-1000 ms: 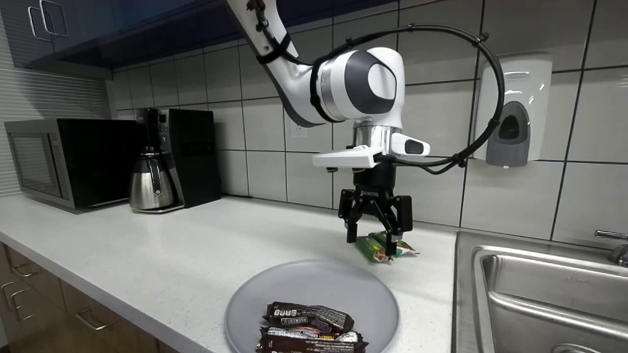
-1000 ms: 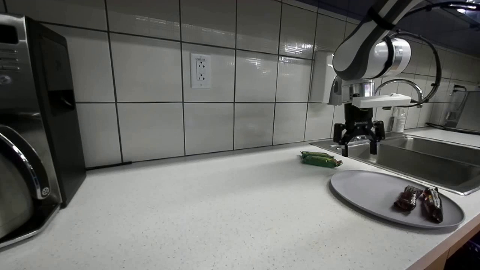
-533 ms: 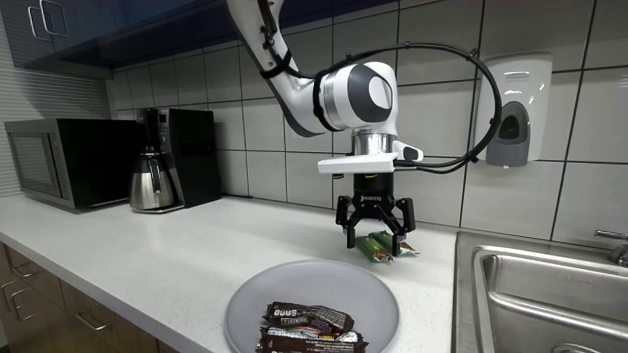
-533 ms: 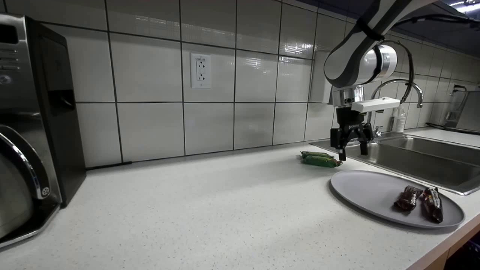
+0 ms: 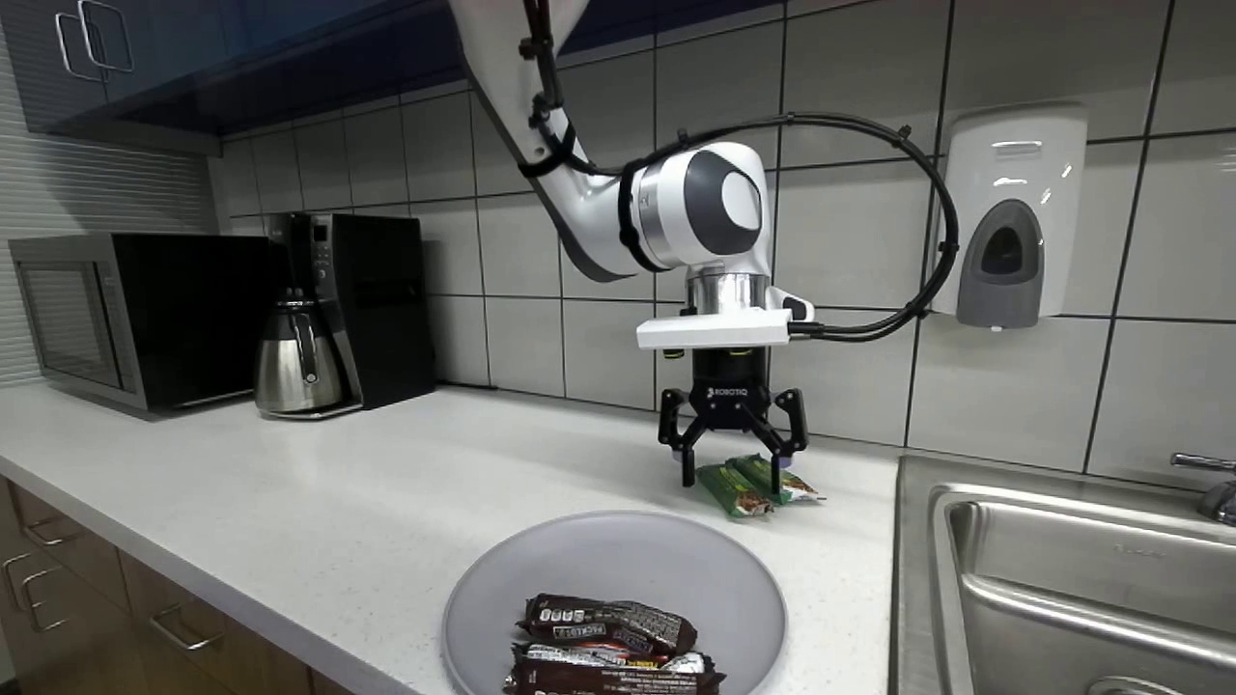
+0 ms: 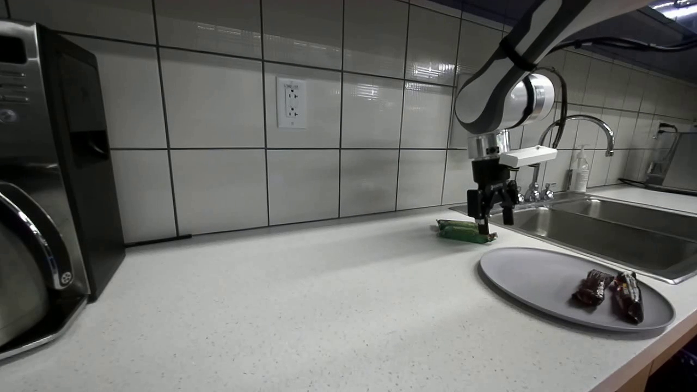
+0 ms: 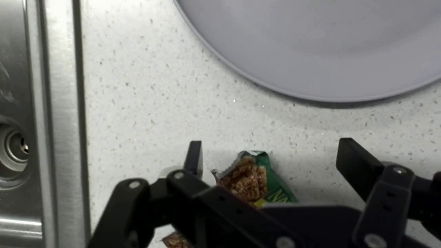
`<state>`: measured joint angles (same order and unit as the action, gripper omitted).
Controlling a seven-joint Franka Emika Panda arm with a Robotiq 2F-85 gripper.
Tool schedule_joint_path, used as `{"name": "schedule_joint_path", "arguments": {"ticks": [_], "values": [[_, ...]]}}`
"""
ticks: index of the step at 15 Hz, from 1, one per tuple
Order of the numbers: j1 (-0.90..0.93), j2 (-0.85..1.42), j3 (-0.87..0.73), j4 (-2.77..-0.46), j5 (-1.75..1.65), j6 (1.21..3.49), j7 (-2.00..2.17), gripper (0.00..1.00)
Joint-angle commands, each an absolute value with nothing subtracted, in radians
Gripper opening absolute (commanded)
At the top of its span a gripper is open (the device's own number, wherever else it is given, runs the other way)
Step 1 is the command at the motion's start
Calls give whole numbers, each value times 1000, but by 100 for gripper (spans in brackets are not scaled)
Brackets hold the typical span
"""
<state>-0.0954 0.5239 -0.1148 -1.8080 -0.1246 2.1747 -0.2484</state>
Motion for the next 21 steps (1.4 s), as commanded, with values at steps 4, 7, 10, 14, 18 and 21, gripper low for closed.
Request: {"name": "schedule_joint_path", "arguments": {"ticks": [4, 7, 10, 14, 18, 21], "values": [[-124, 586, -71, -1709, -145, 2142, -377, 100], [-128, 598, -61, -1686, -145, 2128, -430, 100], [-134, 613, -49, -1659, -142, 2113, -482, 100], [-142, 634, -35, -1624, -139, 2086, -542, 100], [-153, 655, -21, -1595, -132, 2053, -588, 100], [-154, 670, -19, -1577, -134, 2038, -605, 100]]}}
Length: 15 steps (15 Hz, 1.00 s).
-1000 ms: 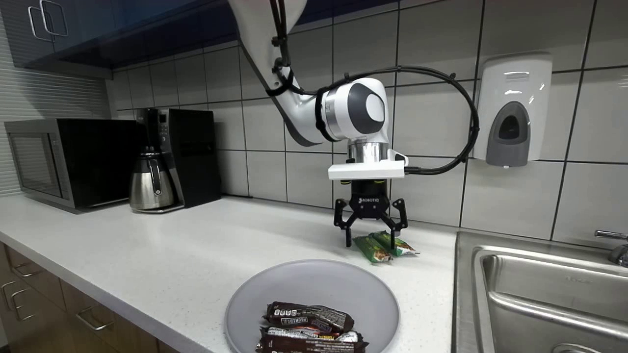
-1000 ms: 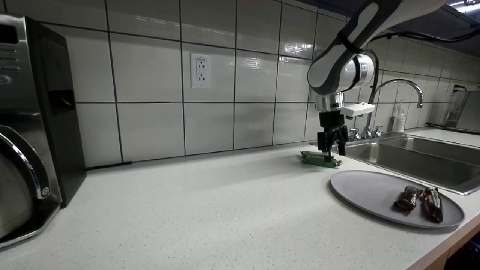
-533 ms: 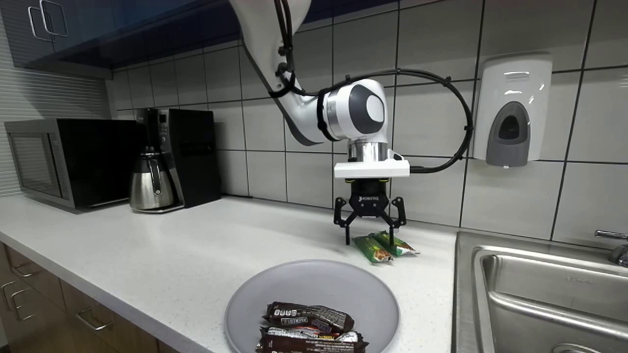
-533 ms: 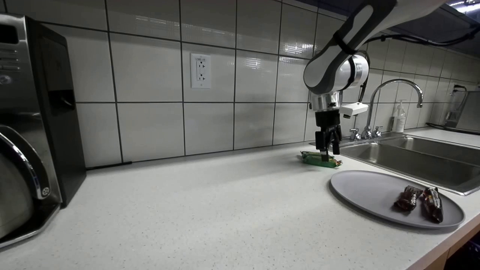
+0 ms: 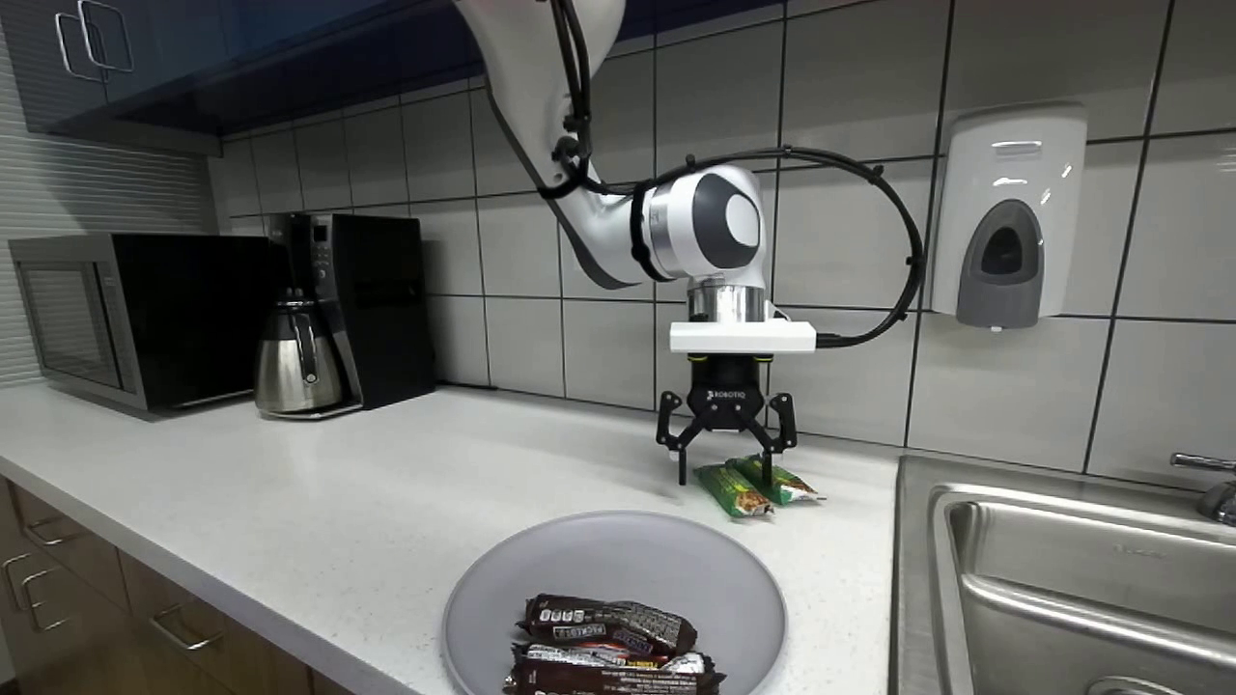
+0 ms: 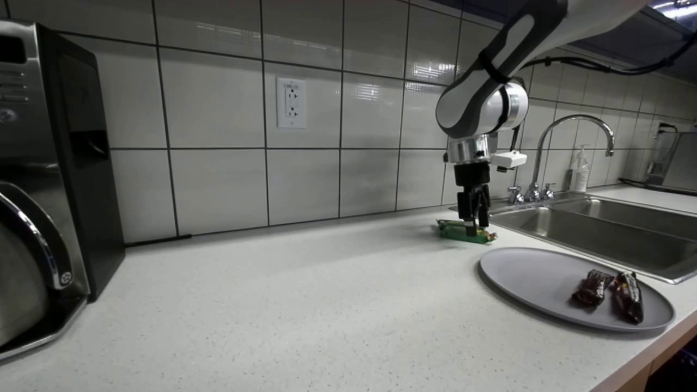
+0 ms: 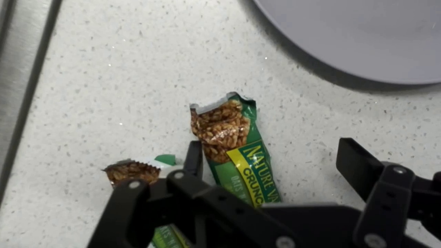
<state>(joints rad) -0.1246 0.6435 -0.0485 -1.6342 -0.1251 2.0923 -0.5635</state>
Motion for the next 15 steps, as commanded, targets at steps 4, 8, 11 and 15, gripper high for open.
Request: {"name": "schedule_joint_path", "arguments": {"ticks": [4, 8, 11, 15], "values": [[-154, 689, -20, -1553, -137, 2023, -609, 100], [-153, 703, -18, -1536, -137, 2018, -607, 100], [-154, 708, -17, -1530, -135, 2019, -604, 74], [-153, 712, -18, -1523, -136, 2020, -601, 42]]}}
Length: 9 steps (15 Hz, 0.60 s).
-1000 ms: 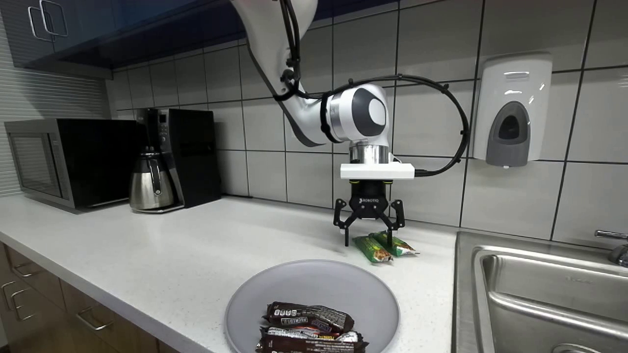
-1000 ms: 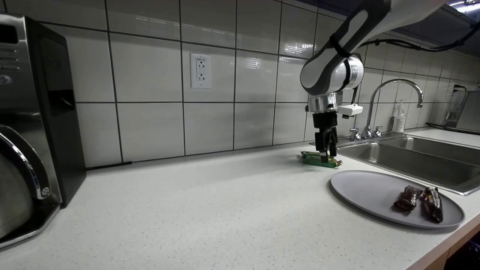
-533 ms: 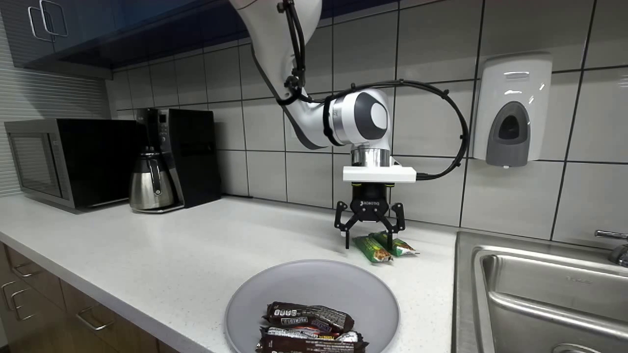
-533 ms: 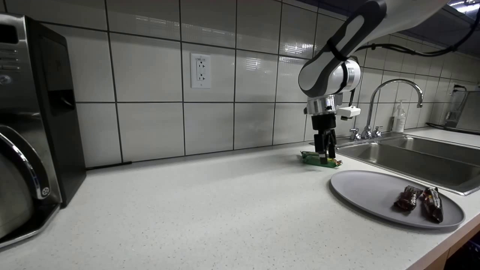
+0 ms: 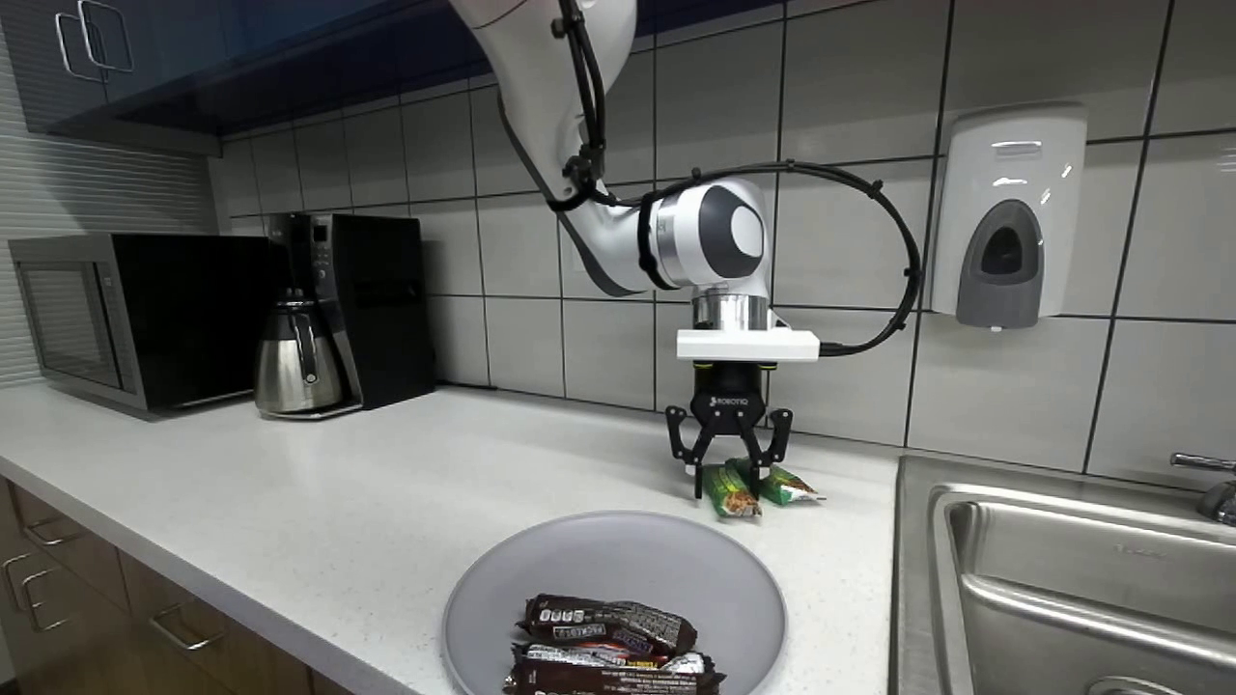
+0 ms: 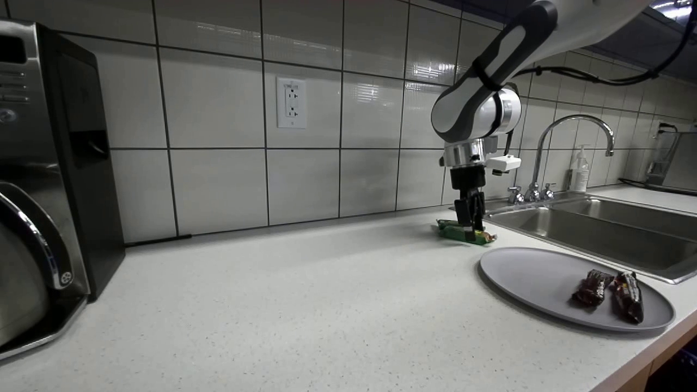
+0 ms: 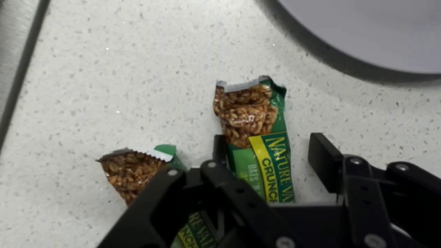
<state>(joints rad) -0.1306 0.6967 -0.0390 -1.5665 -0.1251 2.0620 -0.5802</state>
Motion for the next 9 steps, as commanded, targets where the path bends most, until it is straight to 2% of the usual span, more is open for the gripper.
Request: {"name": "schedule_joint_path", "arguments": {"ticks": [1, 3, 4, 9], "values": [[-153, 713, -18, -1522, -135, 2020, -599, 33], [-154, 714, -18, -1520, -134, 2019, -596, 18], [-153, 714, -18, -1519, -134, 2018, -594, 16], [-152, 716, -20, -1518, -137, 2027, -590, 16]]}}
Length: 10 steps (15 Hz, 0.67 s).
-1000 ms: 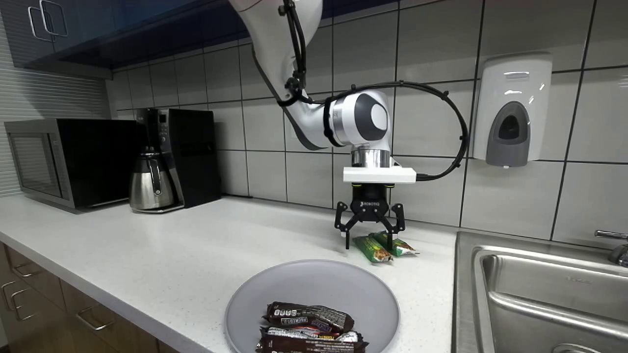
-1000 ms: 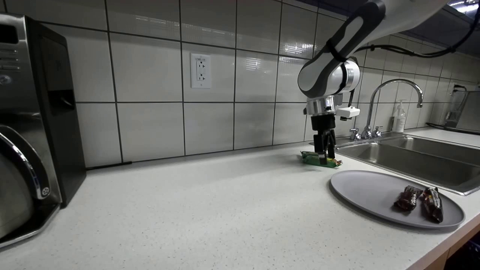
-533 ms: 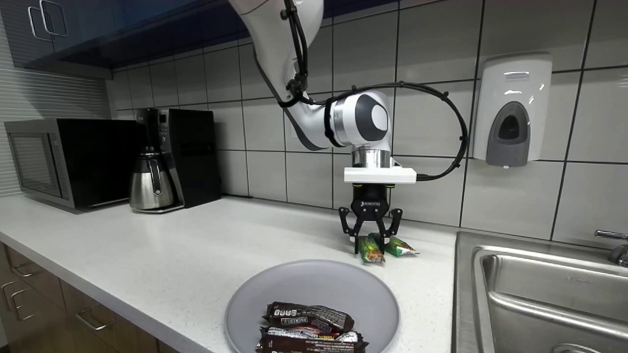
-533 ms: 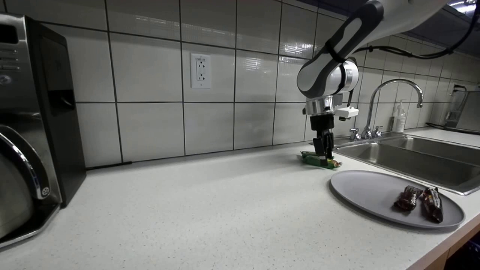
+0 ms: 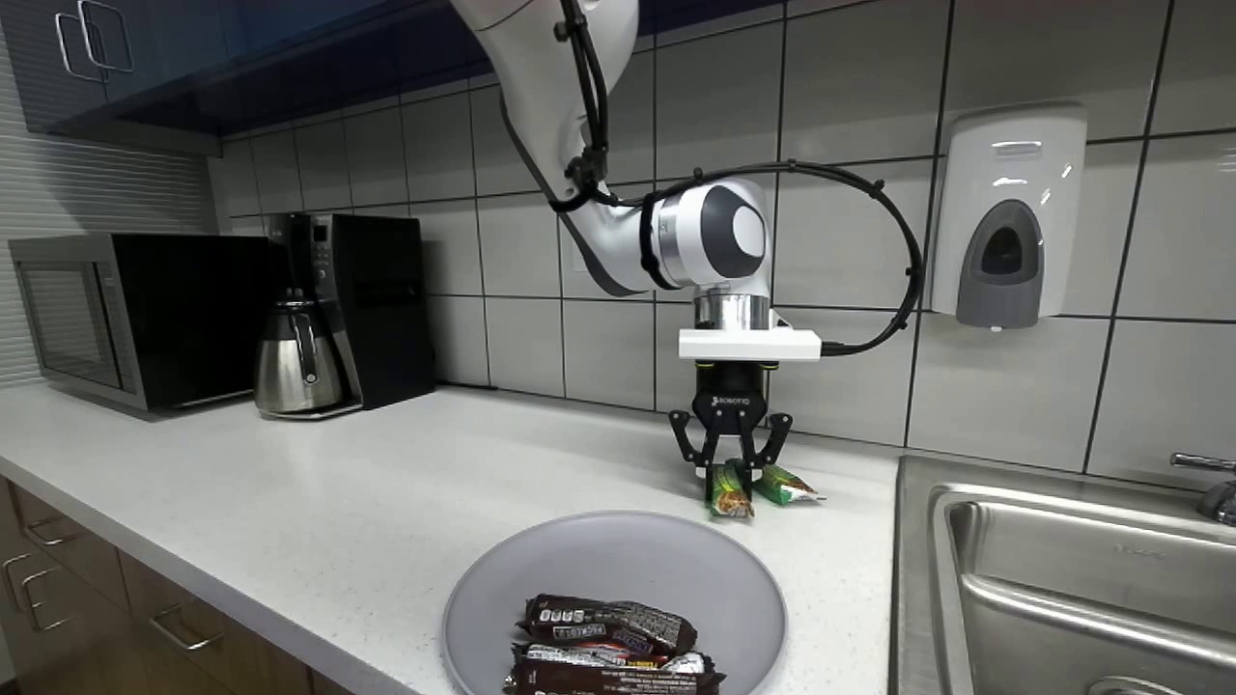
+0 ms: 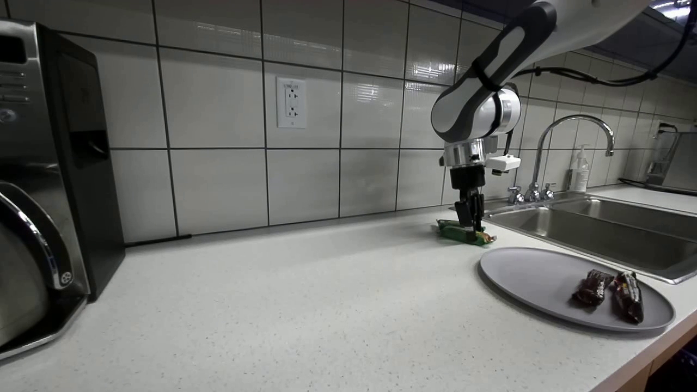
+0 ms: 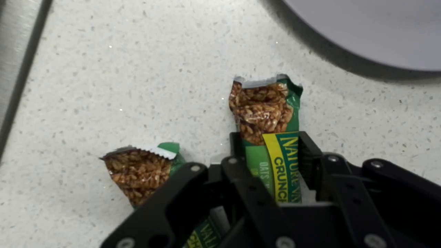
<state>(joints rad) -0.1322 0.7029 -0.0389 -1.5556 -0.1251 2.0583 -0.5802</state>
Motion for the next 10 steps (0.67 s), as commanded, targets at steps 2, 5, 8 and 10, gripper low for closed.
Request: {"name": "schedule_joint_path", "arguments": {"ticks": [2, 5, 8, 10], "values": [[-150, 685, -22, -1546, -140, 2018, -591, 16], [-149, 664, -20, -1572, -138, 2035, -585, 16], [-148, 634, -19, -1601, -136, 2048, -581, 16], [-146, 611, -20, -1626, -136, 2056, -574, 16]]}}
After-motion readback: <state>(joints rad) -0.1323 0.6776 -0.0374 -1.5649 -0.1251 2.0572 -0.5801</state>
